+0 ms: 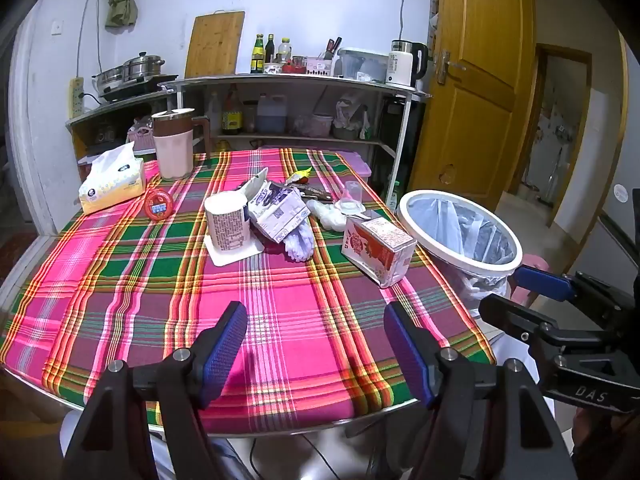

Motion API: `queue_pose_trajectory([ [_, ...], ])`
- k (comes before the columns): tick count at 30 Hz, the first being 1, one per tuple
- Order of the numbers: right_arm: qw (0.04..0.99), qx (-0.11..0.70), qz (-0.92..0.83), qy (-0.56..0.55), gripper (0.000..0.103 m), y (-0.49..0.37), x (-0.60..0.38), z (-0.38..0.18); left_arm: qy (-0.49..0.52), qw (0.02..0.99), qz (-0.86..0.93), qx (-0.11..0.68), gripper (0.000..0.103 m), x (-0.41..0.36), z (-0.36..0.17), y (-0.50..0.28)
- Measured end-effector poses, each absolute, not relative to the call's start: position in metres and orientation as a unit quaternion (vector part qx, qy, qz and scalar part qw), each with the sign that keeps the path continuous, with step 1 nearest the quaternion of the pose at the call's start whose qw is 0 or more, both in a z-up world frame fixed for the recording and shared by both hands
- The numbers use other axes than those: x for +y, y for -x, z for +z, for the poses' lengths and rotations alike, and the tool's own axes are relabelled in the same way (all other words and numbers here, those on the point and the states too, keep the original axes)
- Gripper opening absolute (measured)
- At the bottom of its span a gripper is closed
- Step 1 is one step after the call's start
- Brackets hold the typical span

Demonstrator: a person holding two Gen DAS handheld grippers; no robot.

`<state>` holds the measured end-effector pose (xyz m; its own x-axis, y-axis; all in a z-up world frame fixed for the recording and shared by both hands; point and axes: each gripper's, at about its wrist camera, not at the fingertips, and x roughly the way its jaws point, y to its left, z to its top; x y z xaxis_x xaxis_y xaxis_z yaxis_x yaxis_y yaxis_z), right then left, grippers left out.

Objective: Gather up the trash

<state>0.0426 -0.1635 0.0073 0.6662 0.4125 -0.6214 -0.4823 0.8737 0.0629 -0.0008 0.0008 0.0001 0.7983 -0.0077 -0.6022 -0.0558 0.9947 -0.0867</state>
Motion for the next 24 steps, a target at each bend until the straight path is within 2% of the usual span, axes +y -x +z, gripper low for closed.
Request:
queue_pose_trajectory([
  [24,0.911,0.328,0.246,0.054,0.067,-0.0434,-0.1634,0.0064,0.051,0.947,0.013,0.317,0.07,-0.0005,0.0,-0.0003],
])
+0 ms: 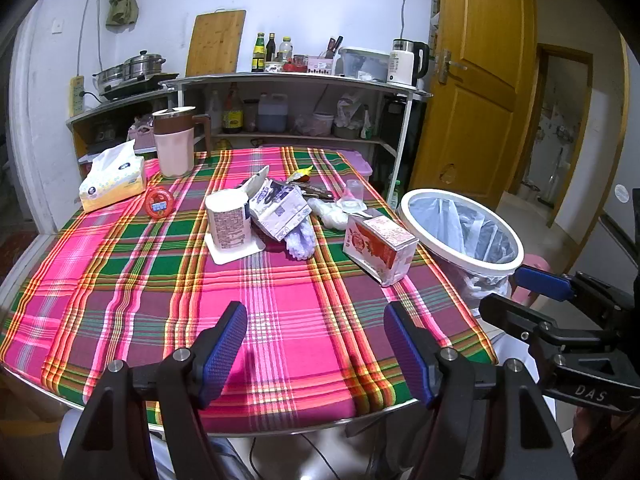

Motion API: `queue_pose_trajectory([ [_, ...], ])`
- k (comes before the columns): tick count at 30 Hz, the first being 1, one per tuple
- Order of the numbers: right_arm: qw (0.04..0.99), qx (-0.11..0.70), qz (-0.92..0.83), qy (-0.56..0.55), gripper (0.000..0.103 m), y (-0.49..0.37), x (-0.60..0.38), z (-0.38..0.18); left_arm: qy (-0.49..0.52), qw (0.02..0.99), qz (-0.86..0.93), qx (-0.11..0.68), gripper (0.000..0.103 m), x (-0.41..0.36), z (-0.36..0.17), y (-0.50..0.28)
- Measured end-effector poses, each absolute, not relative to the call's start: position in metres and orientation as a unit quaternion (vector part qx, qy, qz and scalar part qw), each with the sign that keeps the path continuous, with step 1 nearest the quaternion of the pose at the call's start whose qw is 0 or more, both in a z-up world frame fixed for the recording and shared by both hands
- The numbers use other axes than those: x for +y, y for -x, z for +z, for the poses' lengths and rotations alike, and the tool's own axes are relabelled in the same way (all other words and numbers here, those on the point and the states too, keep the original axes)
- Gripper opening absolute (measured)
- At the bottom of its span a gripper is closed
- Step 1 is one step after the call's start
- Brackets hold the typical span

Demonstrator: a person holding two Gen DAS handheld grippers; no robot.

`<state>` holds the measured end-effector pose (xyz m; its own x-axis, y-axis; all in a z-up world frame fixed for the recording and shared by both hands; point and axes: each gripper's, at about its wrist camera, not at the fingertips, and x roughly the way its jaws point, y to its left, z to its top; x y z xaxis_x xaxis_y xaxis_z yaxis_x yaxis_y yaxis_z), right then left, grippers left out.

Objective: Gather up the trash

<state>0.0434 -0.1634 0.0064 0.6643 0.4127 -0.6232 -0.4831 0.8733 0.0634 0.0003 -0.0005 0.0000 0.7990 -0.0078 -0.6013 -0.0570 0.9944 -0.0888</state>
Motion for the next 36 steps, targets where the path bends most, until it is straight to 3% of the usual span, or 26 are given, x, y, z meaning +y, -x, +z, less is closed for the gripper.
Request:
queue_pose_trajectory([
  [18,0.904,0.341,0.252,0.061,0.067,-0.059,-0.151,-0.005,0.07,0.939,0.016,0.336,0.07,0.014,-0.016,-0.016],
  [36,0.888,0.364,0.272,0.074,0.067,-0.127,-0.111,-0.023,0.109,0.929,0.03,0.351,0.07,0.062,-0.03,-0.071],
])
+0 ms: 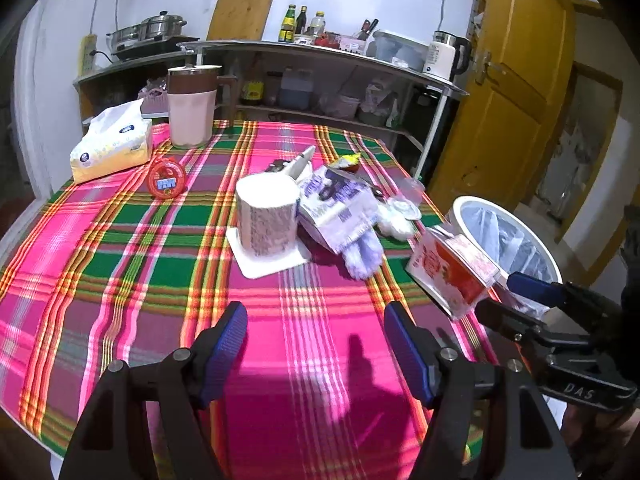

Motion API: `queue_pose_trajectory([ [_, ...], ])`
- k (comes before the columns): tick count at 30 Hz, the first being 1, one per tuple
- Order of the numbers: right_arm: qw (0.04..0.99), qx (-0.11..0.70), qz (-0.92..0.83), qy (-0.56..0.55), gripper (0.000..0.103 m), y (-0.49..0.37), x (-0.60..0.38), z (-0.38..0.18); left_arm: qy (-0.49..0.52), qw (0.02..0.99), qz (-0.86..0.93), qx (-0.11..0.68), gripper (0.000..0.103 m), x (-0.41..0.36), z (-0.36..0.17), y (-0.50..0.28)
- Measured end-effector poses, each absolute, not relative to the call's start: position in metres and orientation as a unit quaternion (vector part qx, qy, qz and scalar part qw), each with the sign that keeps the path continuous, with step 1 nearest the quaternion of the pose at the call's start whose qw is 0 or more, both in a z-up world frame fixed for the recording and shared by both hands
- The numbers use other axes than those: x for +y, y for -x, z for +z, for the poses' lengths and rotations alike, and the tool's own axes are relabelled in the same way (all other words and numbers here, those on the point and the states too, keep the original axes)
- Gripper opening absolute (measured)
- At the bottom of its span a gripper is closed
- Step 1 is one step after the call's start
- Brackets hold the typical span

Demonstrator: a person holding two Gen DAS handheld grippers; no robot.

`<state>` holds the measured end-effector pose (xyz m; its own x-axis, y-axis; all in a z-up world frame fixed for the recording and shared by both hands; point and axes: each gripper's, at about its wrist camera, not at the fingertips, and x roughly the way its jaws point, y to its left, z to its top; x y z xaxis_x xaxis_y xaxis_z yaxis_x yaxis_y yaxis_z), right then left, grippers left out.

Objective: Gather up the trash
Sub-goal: 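Grasp the white paper cup with the left tool while the right tool grasps the pink milk carton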

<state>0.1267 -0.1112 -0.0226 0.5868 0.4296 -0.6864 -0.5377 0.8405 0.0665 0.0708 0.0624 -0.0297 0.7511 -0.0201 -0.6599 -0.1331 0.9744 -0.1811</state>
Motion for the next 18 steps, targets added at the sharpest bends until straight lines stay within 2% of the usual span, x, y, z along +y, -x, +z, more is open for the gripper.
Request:
queue_pose_trajectory([
  [7,0.885,0.368,0.274,0.079,0.067,-0.145,-0.1,-0.027,0.127,0.925,0.056,0.354,0.07,0.09,-0.034,-0.094],
  [12,0.885,0.37,0.271,0.078,0.059,-0.151,-0.096,-0.028,0.147,0.923,0.063,0.35,0.07,0.105,-0.033,-0.109],
  [16,0.885,0.375,0.267,0.075,0.046,-0.157,-0.094,-0.03,0.159,0.923,0.061,0.344,0.07,0.109,-0.031,-0.12],
  [18,0.884,0.376,0.267,0.073,0.042,-0.16,-0.094,-0.03,0.162,0.923,0.064,0.344,0.07,0.109,-0.03,-0.127],
])
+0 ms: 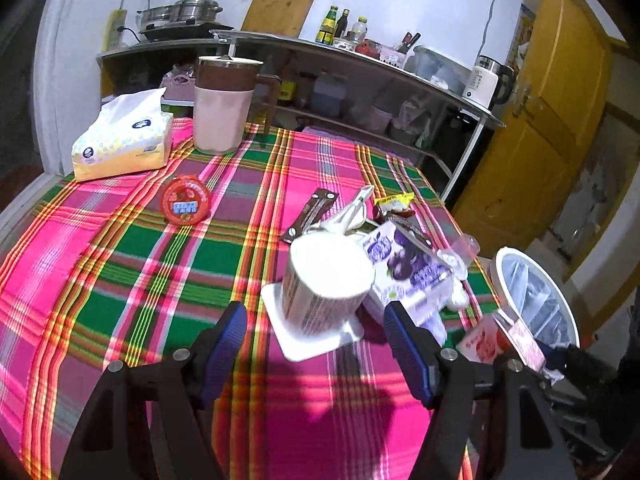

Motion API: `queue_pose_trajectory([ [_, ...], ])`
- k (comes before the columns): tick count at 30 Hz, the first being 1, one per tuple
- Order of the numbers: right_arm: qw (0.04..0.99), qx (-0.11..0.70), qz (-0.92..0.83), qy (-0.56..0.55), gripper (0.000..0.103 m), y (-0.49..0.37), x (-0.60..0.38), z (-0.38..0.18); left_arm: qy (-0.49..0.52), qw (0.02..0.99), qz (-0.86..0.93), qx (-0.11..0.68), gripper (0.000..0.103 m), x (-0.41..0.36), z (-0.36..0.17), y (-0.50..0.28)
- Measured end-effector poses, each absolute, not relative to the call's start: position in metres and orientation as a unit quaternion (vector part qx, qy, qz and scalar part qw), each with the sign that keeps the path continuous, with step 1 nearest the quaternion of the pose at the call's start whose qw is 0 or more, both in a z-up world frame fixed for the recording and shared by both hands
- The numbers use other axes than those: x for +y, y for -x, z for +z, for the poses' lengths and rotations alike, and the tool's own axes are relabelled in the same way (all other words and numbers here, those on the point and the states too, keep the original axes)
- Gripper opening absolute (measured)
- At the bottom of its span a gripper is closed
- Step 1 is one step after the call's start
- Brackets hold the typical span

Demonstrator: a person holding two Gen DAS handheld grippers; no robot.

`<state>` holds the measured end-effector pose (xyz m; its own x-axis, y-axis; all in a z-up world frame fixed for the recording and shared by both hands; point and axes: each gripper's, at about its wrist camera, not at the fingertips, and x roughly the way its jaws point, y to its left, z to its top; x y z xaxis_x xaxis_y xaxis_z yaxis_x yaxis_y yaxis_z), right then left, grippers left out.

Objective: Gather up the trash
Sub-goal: 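Grasp the white paper cup with the left tool while the right tool grasps the pink milk carton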

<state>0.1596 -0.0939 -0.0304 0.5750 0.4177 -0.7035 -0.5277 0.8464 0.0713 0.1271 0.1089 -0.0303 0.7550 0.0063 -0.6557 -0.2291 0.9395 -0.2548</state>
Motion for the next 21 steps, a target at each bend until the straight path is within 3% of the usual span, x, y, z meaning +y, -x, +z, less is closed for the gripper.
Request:
queue_pose_trajectory([
  [7,0.885,0.375,0.267,0.066,0.038,-0.164,-0.095,-0.032,0.168,0.921,0.064,0.346,0.067,0.11,-0.033,-0.147],
  [10,0.885,0.375,0.267,0.065,0.038,-0.165,-0.096,-0.032,0.171,0.918,0.065,0.353,0.054,0.11,-0.035,-0.155],
  [21,0.891,0.365,0.266,0.053,0.038,-0.162,-0.103,-0.025,0.158,0.923,0.08,0.343,0.053,0.11,-0.029,-0.146],
])
